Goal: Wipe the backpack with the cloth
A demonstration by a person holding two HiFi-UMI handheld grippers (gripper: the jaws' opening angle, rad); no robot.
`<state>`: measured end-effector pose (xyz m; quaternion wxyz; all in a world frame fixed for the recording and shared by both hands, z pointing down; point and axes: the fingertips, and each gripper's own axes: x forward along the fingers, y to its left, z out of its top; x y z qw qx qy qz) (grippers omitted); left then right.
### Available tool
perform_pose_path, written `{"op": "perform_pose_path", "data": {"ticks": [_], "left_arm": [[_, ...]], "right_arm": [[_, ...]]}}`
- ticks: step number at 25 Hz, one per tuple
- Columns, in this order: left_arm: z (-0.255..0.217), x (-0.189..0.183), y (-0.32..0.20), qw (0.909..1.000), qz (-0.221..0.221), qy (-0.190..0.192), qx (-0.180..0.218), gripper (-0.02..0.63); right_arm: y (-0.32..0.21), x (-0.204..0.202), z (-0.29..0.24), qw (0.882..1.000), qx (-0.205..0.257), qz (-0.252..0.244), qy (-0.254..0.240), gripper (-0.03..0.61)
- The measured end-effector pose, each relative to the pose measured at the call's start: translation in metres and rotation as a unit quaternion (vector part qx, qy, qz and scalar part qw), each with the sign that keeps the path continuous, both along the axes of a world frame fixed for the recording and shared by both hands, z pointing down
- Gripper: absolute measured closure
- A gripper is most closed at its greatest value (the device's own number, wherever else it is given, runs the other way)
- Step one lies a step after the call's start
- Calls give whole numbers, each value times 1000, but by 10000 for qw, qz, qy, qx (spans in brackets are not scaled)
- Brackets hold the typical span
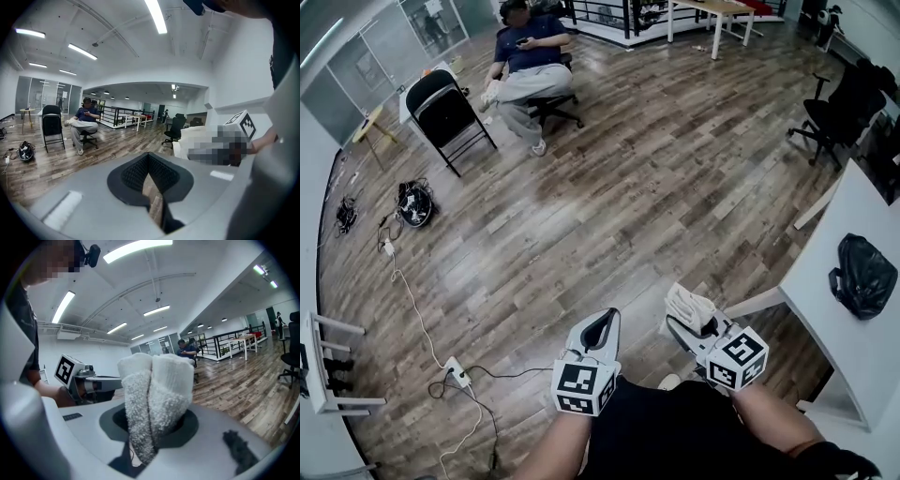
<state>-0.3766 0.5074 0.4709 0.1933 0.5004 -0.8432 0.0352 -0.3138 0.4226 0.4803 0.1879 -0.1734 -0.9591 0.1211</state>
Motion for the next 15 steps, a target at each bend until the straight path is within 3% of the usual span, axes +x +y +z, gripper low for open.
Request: {"op": "perform_pose_path", "data": {"ticks": [7, 15], "left_arm": [[0, 54, -46, 9991, 422, -48, -5, 607], [-6, 113, -107, 9920, 1259, -88, -33, 607]], "right_arm": [[-45, 64, 1, 9987, 12, 502, -39, 478], [-99, 140, -6, 9899, 4, 1417, -95, 478]]}}
